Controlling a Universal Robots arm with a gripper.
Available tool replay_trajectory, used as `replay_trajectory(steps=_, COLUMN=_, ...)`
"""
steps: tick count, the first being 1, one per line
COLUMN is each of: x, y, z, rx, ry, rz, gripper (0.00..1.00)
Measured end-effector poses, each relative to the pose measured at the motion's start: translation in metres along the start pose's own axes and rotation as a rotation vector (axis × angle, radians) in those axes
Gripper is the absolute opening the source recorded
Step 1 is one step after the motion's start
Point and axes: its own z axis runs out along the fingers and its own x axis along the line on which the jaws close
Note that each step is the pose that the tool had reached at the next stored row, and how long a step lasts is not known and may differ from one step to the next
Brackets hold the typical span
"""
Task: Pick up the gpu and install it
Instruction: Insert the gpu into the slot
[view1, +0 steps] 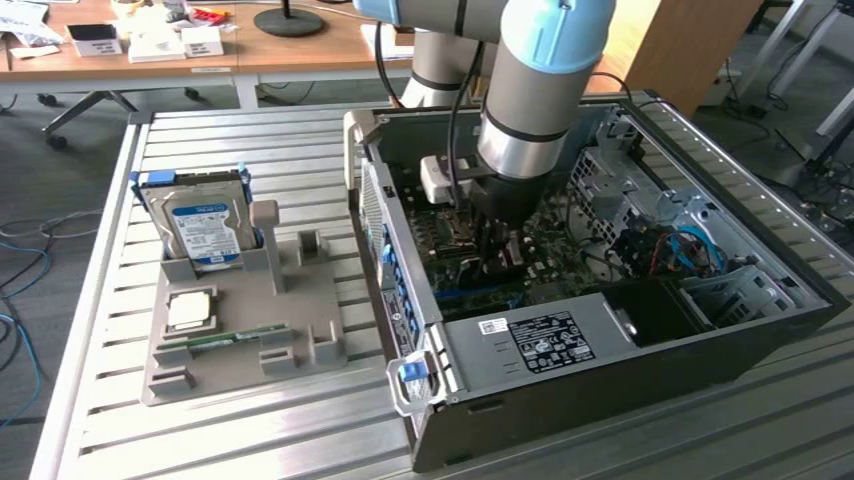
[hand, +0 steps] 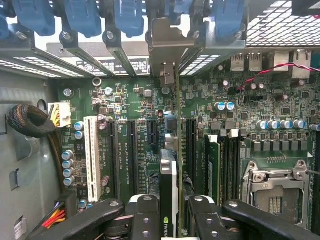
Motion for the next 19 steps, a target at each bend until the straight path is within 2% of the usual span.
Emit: replay_trajectory(steps=19, x=-0.0005, y=0.0002, z=0.0005, rx=0.0001, ry=-0.0012, rz=0.0, gripper=0.27)
